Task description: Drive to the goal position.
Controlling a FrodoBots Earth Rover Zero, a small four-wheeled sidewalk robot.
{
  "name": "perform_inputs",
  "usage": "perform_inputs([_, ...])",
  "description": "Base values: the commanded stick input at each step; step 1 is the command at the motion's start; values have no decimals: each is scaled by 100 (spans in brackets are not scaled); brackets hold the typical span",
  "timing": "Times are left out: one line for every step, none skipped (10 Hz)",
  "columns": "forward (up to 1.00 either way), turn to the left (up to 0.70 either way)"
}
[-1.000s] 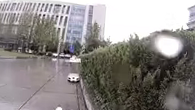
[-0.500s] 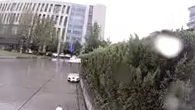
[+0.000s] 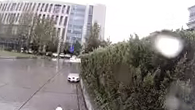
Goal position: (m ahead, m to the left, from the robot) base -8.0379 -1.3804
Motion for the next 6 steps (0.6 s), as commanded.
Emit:
perform_inputs([4,0])
perform_inputs([4,0])
perform_inputs([4,0])
perform_inputs([4,0])
perform_inputs([4,0])
perform_inputs([4,0])
